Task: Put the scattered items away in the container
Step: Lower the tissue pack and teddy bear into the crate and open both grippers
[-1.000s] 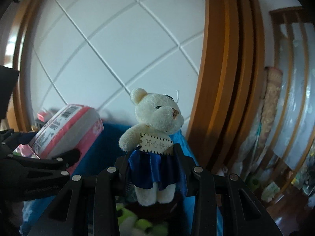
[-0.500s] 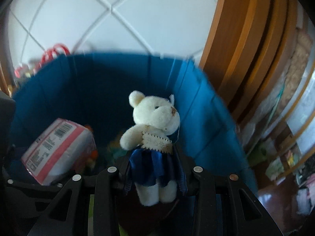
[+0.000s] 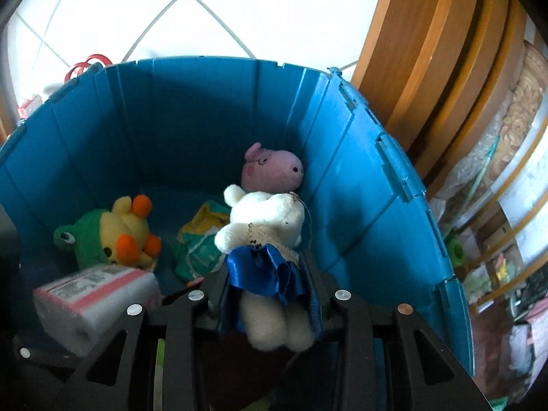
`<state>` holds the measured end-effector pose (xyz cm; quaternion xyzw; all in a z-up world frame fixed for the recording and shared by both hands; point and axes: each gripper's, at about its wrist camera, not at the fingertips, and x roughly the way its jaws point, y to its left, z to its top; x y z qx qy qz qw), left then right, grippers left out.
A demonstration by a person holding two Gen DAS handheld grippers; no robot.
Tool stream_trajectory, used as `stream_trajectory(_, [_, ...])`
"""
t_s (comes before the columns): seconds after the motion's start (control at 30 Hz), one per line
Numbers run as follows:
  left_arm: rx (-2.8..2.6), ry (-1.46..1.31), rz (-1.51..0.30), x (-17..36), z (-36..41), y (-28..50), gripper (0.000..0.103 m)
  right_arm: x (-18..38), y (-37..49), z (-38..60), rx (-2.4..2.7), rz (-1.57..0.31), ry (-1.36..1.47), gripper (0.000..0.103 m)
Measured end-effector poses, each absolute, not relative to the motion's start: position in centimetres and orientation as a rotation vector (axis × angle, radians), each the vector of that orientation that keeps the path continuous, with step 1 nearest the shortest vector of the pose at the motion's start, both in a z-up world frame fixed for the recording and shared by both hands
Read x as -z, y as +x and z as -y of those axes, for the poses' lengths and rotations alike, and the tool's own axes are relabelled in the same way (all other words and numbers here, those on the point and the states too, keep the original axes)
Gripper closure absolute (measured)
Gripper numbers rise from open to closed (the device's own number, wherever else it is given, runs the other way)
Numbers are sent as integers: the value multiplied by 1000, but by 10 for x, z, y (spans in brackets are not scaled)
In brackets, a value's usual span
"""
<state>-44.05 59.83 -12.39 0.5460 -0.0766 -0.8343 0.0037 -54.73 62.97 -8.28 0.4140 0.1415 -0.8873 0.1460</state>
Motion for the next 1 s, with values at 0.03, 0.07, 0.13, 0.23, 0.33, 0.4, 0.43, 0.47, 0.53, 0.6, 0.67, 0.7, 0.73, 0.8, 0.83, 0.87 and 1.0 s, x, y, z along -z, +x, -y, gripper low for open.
stream_trajectory(0.03, [2624,1699,236,121,-598,-439,11,83,-550,-628,2554,-404,1191,67])
stream_trajectory(0.07, [2629,1694,235,119,-598,-438,11,83,-551,-628,2553,-398,1191,65])
stream_trajectory(0.13, [2629,1698,239,119,-599,-438,11,82,-552,-628,2554,-394,1185,63])
stream_trajectory(0.23, [2623,1705,240,118,-598,-437,11,80,-548,-629,2553,-386,1181,57])
stream_trajectory(0.33, [2618,1699,232,117,-595,-437,11,81,-548,-629,2545,-383,1189,49])
stream_trajectory(0.4, [2613,1699,219,116,-593,-437,11,81,-547,-629,2540,-383,1193,46])
stream_trajectory(0.43, [2611,1700,216,117,-593,-438,11,81,-547,-628,2538,-383,1193,45])
stream_trajectory(0.47, [2609,1698,217,118,-592,-439,11,81,-546,-628,2535,-381,1194,39])
stream_trajectory(0.53, [2609,1691,218,117,-592,-439,11,81,-545,-628,2531,-376,1196,25])
stream_trajectory(0.6, [2609,1688,215,118,-592,-440,11,80,-545,-628,2528,-374,1197,9])
stream_trajectory(0.67, [2608,1684,209,118,-591,-441,11,79,-544,-628,2529,-367,1195,6])
stream_trajectory(0.7, [2608,1683,206,117,-590,-441,11,79,-544,-629,2528,-360,1197,3])
stream_trajectory(0.73, [2608,1681,203,117,-590,-441,11,78,-544,-630,2523,-352,1201,1])
stream_trajectory(0.8, [2608,1672,204,116,-589,-441,11,78,-545,-630,2513,-342,1203,0])
stream_trajectory(0.83, [2607,1664,208,115,-589,-441,11,78,-545,-630,2509,-339,1205,0])
stream_trajectory(0.87, [2607,1656,212,115,-588,-440,11,78,-546,-630,2505,-335,1207,0])
stream_trajectory(1.0, [2607,1623,189,109,-583,-440,11,71,-545,-633,2495,-287,1186,0])
